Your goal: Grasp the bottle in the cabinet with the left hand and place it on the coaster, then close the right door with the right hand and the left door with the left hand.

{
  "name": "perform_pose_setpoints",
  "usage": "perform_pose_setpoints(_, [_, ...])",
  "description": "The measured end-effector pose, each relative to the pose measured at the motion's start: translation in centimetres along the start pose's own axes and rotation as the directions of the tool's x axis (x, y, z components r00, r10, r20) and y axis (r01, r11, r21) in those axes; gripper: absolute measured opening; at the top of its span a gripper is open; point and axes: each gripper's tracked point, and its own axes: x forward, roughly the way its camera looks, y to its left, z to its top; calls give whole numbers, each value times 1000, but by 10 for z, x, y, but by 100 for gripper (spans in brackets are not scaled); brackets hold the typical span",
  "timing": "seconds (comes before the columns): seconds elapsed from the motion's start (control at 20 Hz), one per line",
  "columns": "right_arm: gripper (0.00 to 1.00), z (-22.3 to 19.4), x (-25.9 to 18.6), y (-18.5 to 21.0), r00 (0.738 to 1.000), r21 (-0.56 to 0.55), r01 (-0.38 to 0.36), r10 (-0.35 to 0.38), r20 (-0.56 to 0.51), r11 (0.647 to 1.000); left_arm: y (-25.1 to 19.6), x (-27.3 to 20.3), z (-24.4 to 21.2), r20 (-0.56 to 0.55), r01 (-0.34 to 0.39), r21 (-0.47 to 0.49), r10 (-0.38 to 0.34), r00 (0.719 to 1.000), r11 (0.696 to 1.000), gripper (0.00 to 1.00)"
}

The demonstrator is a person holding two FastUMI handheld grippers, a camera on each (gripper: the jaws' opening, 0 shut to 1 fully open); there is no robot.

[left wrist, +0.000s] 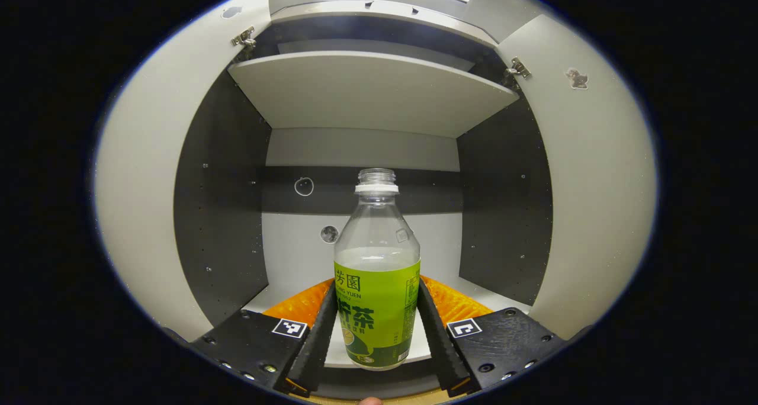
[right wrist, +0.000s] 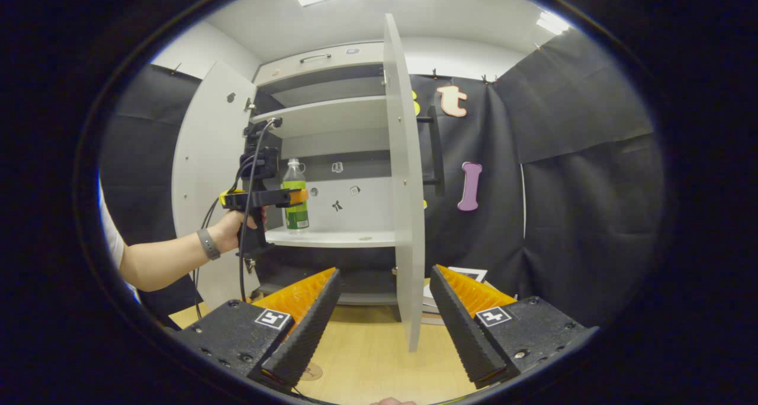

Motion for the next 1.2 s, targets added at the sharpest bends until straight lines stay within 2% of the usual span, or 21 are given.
perform_pose_setpoints(0.3, [99, 12, -1, 11, 994, 34, -109, 109, 7, 994, -17, -76, -14, 2, 5, -4, -5, 1000, 1000, 71])
perform_pose_setpoints(0.35, [94, 15, -1, 14, 992, 39, -129, 129, 10, 991, -19, -87, -20, 4, 0, 10, 0, 1000, 1000, 71])
perform_pose_setpoints(0.4, [99, 17, -1, 14, 991, 39, -137, 137, 11, 990, -18, -97, -25, 8, -16, 27, 16, 1000, 1000, 75])
perform_pose_setpoints(0.45, [99, 21, -1, 12, 990, 37, -141, 141, 14, 989, -18, -107, -35, 3, -28, 36, 28, 1000, 999, 70])
perform_pose_setpoints(0.55, [99, 33, -3, 10, 988, 43, -155, 154, 30, 987, -22, -126, -57, -17, -45, 25, 45, 999, 999, 71])
perform_pose_setpoints(0.75, [99, 56, -2, -4, 989, 27, -137, 135, 56, 990, -35, -162, -101, -42, -74, 2, 74, 996, 997, 71])
perform_pose_setpoints(1.0, [99, 80, -6, -14, 989, 11, -107, 105, 102, 994, -75, -201, -158, -67, -11, 38, 13, 998, 999, 71])
perform_pose_setpoints(1.2, [99, 89, -13, -15, 988, 15, -86, 83, 130, 996, -95, -228, -196, -68, -16, 72, 21, 997, 997, 71])
